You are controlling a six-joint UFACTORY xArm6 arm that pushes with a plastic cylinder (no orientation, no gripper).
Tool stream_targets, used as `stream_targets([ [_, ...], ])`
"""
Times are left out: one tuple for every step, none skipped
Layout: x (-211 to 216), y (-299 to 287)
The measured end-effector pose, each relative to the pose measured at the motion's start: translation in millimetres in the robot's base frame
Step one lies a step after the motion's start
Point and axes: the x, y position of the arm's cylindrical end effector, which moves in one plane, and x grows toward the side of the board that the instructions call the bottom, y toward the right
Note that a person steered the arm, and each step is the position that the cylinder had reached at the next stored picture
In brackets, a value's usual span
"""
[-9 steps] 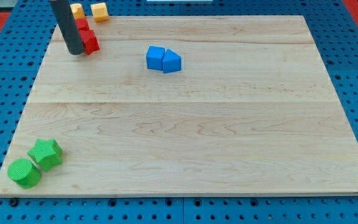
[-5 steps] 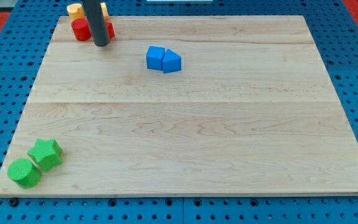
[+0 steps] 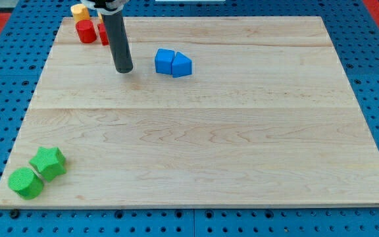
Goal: Move the blue blocks to the top center
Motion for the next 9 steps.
stream_targets([
  [1.6, 11.7],
  [3.7, 54.2],
  [-26.1, 99.4],
  [-72.0, 118.9],
  [-78.4, 127.4],
  [-47.8, 207.8],
  [16.3, 204.0],
  [20.8, 147.3],
  [-30.6, 143.6],
])
